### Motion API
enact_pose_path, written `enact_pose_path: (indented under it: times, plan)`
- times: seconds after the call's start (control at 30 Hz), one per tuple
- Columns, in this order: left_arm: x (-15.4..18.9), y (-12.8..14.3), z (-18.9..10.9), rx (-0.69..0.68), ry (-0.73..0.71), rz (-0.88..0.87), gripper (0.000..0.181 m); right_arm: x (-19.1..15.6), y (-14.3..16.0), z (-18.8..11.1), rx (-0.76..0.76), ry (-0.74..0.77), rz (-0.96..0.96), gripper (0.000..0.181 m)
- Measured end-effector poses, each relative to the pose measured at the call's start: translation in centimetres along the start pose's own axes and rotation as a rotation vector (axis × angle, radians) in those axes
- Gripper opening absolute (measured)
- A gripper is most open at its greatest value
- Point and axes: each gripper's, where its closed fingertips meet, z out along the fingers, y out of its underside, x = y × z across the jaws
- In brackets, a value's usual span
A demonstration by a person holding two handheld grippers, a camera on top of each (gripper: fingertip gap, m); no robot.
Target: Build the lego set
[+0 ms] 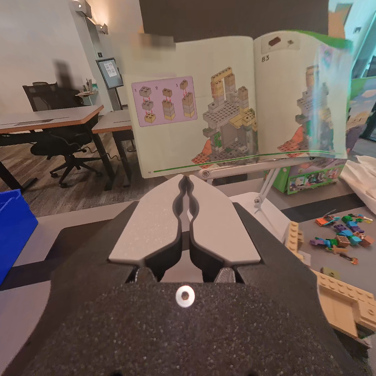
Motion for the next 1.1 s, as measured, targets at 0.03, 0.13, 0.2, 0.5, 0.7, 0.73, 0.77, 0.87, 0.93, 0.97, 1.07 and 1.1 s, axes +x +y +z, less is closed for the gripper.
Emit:
enact_pose_path:
  times: [0.03,0.13,0.2,0.5,0.7,0.73,0.77,0.87,0.93,0.97,1.07,1.1]
  plan:
    - [0.1,-0.2,-0.6,0.012,-0.001,-0.012,0.000,-0.7,0.1,-0.5,0.012,0.001,0.017,0.000]
    - [0.2,-0.9,-2.2,0.049,-0.010,-0.049,0.000,-2.5,1.2,-1.5,0.017,-0.005,0.045,0.000]
    - [0.4,-1.1,-3.1,0.063,-0.007,-0.073,0.000,-3.3,2.2,-1.8,-0.007,-0.011,0.023,0.000]
    - [1.3,-0.2,-3.4,0.066,-0.003,-0.067,0.000,-3.1,3.7,-1.7,-0.047,-0.055,0.011,0.000]
    - [1.6,-0.1,-2.9,0.062,-0.007,-0.031,0.000,-3.3,4.6,-1.3,-0.064,-0.066,-0.010,0.000]
    - [1.6,-0.1,-2.8,0.061,-0.007,-0.028,0.000,-3.3,4.9,-1.2,-0.070,-0.067,-0.010,0.000]
    - [1.5,-0.2,-2.7,0.063,-0.008,-0.025,0.000,-3.3,5.2,-1.1,-0.076,-0.069,-0.006,0.000]
    - [1.1,-0.6,-2.0,0.066,-0.017,-0.012,0.000,-3.4,5.9,-0.8,-0.093,-0.075,0.004,0.000]
    - [0.7,-1.4,-1.2,0.073,-0.020,0.000,0.000,-3.5,6.5,-0.6,-0.106,-0.076,0.002,0.000]
    - [0.4,-2.1,-0.8,0.084,-0.026,0.014,0.000,-3.5,6.6,-0.6,-0.111,-0.075,-0.001,0.000]
    - [-0.5,-4.6,1.3,0.109,-0.016,-0.003,0.000,-3.2,6.9,-0.6,-0.118,-0.062,-0.022,0.000]
    - [-0.8,-5.5,2.1,0.115,-0.004,-0.019,0.000,-2.9,6.9,-0.6,-0.118,-0.056,-0.029,0.000]
